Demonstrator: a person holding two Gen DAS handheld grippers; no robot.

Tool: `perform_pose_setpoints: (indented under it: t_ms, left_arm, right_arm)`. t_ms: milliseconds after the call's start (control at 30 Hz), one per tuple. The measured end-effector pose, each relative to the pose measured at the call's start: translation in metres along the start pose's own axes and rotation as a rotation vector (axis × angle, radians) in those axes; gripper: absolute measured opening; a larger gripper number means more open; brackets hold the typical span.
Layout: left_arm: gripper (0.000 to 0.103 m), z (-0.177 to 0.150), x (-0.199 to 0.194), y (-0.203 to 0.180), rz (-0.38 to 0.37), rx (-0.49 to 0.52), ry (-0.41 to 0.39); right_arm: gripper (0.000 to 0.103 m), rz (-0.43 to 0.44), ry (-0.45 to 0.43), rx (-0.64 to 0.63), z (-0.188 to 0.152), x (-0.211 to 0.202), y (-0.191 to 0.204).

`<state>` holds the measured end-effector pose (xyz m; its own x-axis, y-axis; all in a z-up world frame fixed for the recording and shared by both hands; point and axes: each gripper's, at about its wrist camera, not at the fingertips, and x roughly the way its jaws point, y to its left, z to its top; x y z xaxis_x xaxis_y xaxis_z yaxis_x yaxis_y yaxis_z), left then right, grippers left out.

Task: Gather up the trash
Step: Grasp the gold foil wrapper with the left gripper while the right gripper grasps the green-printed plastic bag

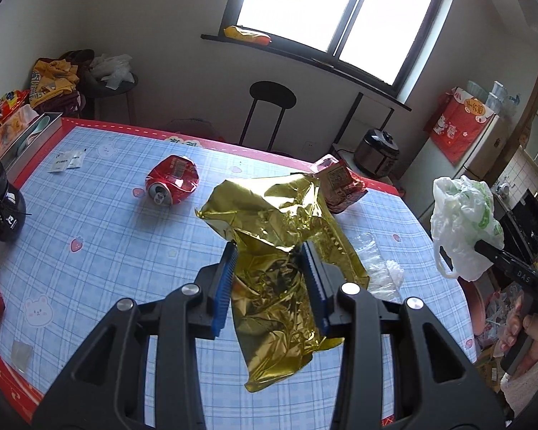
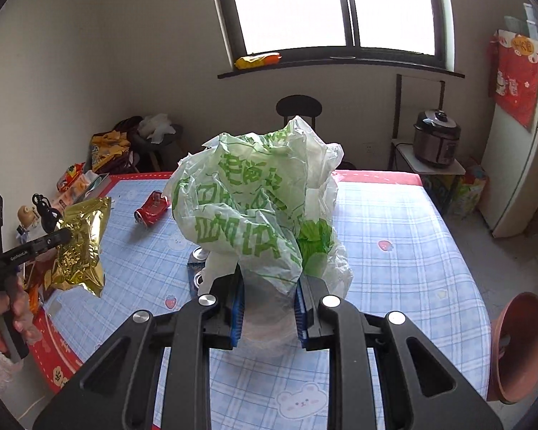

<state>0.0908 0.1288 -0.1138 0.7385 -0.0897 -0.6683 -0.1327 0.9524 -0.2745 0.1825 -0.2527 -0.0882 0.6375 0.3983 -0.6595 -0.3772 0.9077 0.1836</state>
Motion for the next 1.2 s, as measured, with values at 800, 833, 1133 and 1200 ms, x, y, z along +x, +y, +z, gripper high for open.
perform_pose_setpoints:
  t_ms: [800,833,1133,1200]
  left_arm:
    - [0.039,-0.027,0.011,-0.079,0.003,0.030,0.042]
    - [0.039,-0.027,0.011,-0.081,0.002,0.030,0.042]
    - [0.039,-0.028,0.017,-0.094,-0.010,0.038,0.037]
    - [0.039,-0.028,0.018,-0.094,-0.010,0.040,0.038]
  right_arm:
    - [0.023,-0.023,-0.017,0.043,-0.018,-0.037,-0.068]
    - [0.023,-0.022,-0.018,0.043,-0.018,-0.038,-0.070]
    - [0.023,-0.021,-0.018,0.049,-0.016,-0.043,-0.075]
    - [0.023,-0.023,-0.019,0.050,-0.016,-0.044,-0.075]
